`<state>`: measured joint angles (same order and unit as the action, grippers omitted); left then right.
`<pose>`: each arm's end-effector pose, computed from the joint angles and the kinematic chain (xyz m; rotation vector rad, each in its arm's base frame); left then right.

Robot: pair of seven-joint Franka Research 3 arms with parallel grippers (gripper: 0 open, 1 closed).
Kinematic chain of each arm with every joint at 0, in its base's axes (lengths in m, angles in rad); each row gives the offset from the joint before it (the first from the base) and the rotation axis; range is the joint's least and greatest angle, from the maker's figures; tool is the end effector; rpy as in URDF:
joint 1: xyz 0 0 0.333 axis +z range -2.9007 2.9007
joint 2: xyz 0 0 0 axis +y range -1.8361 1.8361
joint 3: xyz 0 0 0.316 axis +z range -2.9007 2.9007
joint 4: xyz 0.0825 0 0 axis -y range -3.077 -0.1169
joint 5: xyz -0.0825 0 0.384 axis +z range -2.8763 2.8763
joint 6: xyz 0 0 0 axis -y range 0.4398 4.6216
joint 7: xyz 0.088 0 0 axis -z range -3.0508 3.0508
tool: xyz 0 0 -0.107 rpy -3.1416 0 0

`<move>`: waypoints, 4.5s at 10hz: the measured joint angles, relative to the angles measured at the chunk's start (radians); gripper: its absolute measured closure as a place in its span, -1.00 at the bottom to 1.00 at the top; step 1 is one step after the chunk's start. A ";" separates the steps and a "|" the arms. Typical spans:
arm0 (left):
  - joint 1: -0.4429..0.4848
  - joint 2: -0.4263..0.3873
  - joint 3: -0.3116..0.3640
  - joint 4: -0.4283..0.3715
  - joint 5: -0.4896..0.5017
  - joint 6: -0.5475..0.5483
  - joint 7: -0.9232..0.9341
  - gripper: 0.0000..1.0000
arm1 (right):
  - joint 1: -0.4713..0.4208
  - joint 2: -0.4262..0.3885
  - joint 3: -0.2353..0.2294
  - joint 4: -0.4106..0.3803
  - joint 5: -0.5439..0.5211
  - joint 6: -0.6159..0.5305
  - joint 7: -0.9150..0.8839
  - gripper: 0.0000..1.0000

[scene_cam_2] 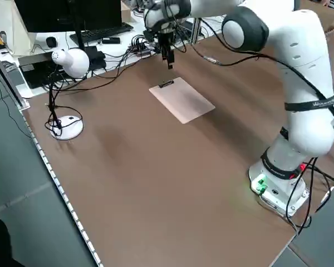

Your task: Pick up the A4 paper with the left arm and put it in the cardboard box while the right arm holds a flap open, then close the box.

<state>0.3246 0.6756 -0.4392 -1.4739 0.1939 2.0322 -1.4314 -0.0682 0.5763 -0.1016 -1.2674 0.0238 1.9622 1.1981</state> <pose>0.7060 -0.0158 0.3034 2.4651 1.8815 -0.1664 0.7257 -0.1050 0.4346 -2.4174 1.9468 -0.1883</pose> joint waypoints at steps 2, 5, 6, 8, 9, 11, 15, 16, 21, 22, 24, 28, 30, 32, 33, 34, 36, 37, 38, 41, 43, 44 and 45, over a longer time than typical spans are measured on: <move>-0.027 0.021 0.056 0.001 0.001 0.017 -0.088 -1.00 | -0.019 0.004 -0.002 0.000 0.000 0.018 0.006 -1.00; -0.135 0.077 0.178 0.004 0.001 0.054 -0.151 -1.00 | -0.076 0.013 -0.003 -0.028 0.000 0.030 0.007 -1.00; -0.148 0.094 0.182 0.014 0.001 0.070 -0.153 -1.00 | -0.082 0.023 -0.003 -0.050 0.000 0.036 0.007 -1.00; -0.170 0.120 0.184 0.050 0.001 0.082 -0.153 -1.00 | -0.082 0.048 -0.001 -0.070 0.000 0.041 0.007 -1.00; -0.183 0.136 0.192 0.066 0.001 0.093 -0.153 -1.00 | -0.081 0.052 -0.001 -0.073 0.000 0.042 0.007 -1.00; -0.238 0.173 0.246 0.085 0.001 0.126 -0.153 -1.00 | -0.082 0.052 -0.002 -0.074 0.000 0.047 0.007 -1.00; -0.263 0.211 0.263 0.105 0.001 0.186 -0.153 -1.00 | -0.082 0.063 -0.001 -0.082 -0.017 0.048 0.007 -0.86; -0.263 0.215 0.263 0.107 0.001 0.190 -0.153 -0.98 | -0.082 0.065 -0.001 -0.083 -0.018 0.048 0.007 -0.82; -0.263 0.224 0.263 0.109 0.001 0.194 -0.153 -0.64 | -0.083 0.065 -0.002 -0.083 -0.018 0.050 0.009 0.41; -0.263 0.224 0.263 0.109 0.001 0.194 -0.153 -0.60 | -0.083 0.065 -0.002 -0.083 -0.016 0.048 0.018 0.74; -0.263 0.224 0.262 0.109 0.001 0.194 -0.153 -0.55 | -0.083 0.065 -0.001 -0.083 -0.014 0.049 0.038 0.93; -0.272 0.226 0.258 0.109 -0.002 0.194 -0.153 -0.41 | -0.066 0.059 0.012 -0.075 -0.014 0.016 0.036 0.93; -0.278 0.226 0.258 0.109 -0.002 0.194 -0.153 -0.17 | 0.001 0.028 0.018 -0.059 -0.013 -0.054 0.039 0.93; -0.278 0.223 0.257 0.116 -0.004 0.192 -0.160 0.37 | 0.092 -0.023 0.021 -0.050 -0.006 -0.094 0.111 0.93; -0.278 0.224 0.257 0.116 -0.004 0.193 -0.161 0.37 | 0.135 -0.039 0.024 -0.048 0.000 -0.112 0.183 0.93; -0.278 0.223 0.257 0.117 -0.004 0.193 -0.163 0.40 | 0.177 -0.047 0.025 -0.047 0.004 -0.125 0.260 0.93; -0.278 0.223 0.257 0.117 -0.005 0.192 -0.163 0.40 | 0.267 -0.046 0.027 -0.047 0.007 -0.130 0.431 0.93; -0.279 0.223 0.257 0.117 -0.005 0.192 -0.162 0.40 | 0.314 -0.046 0.027 -0.047 0.008 -0.131 0.523 0.93; -0.279 0.223 0.257 0.117 -0.005 0.192 -0.160 0.40 | 0.359 -0.044 0.026 -0.047 0.008 -0.131 0.609 0.93; -0.279 0.218 0.258 0.120 -0.004 0.180 -0.157 0.40 | 0.461 -0.043 0.026 -0.047 0.010 -0.130 0.802 0.93; -0.277 0.188 0.259 0.134 -0.004 0.121 -0.154 0.40 | 0.536 -0.042 0.026 -0.033 0.010 -0.123 0.904 0.93; -0.274 0.158 0.259 0.140 -0.004 0.084 -0.150 0.40 | 0.568 -0.036 0.026 -0.016 0.010 -0.120 0.953 0.93; -0.271 0.116 0.259 0.143 -0.004 0.041 -0.136 0.40 | 0.593 -0.023 0.026 0.009 0.010 -0.117 0.993 0.93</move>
<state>0.0539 0.7921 -0.1798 -1.3307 0.1898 2.0736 -1.5679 0.5251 0.5533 -0.0757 -1.2588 0.0336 1.8447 2.1908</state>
